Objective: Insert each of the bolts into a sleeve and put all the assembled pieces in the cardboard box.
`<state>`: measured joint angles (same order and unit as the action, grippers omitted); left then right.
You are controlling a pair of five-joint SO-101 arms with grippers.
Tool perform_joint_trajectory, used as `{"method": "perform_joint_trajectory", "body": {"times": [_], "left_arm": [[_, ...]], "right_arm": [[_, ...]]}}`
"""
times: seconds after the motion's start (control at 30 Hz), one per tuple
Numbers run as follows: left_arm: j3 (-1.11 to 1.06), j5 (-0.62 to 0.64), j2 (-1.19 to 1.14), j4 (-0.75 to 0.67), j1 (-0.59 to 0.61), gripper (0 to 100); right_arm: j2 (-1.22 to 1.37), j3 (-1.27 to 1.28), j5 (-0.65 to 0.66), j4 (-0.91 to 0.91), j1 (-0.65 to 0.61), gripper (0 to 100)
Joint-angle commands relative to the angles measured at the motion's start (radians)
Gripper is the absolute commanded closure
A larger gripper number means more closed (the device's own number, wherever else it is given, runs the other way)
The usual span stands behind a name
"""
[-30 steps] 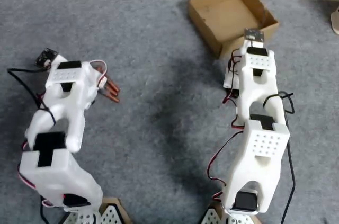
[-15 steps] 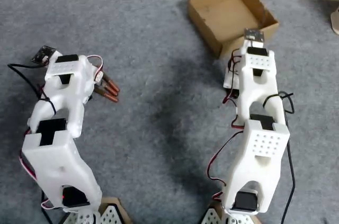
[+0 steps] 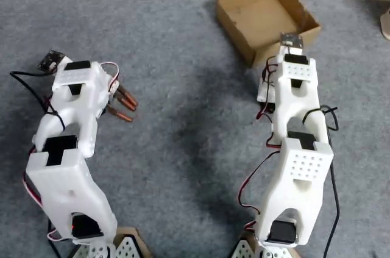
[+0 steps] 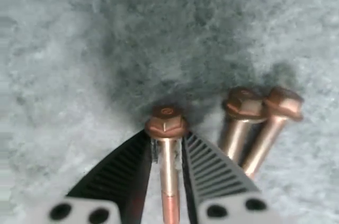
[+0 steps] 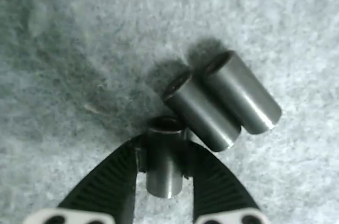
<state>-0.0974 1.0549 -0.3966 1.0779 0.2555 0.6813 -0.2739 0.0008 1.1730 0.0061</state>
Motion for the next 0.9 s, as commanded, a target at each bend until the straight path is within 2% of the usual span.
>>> {"method": "perform_joint_trajectory", "body": {"times": [0.0, 0.1, 0.2, 0.27, 0.5, 0.6, 0.73, 0.87], "left_arm": [[0.090, 0.000, 0.097, 0.184, 0.010, 99], [0.139, -0.003, 0.157, 0.327, -0.022, 99], [0.159, -0.072, 0.219, 0.454, -0.079, 99], [0.159, -0.086, 0.262, 0.508, -0.114, 99], [0.150, -0.086, 0.344, 0.563, -0.185, 99], [0.150, -0.086, 0.351, 0.569, -0.211, 99], [0.156, -0.092, 0.352, 0.571, -0.269, 99], [0.162, -0.100, 0.355, 0.565, -0.337, 100]], "right_arm": [[0.002, -0.028, 0.021, -0.004, -0.035, 99.3], [0.001, -0.027, 0.020, 0.001, -0.035, 99.3], [-0.025, -0.010, -0.003, 0.004, -0.035, 99.3], [-0.073, 0.076, -0.008, -0.065, -0.027, 99.3], [-0.429, 0.582, -0.006, -0.458, -0.041, 99.3], [-0.539, 0.777, 0.017, -0.572, -0.068, 99.3], [-0.593, 0.878, 0.094, -0.673, -0.096, 99.3], [-0.625, 0.894, 0.100, -0.733, -0.097, 99.3]]}}
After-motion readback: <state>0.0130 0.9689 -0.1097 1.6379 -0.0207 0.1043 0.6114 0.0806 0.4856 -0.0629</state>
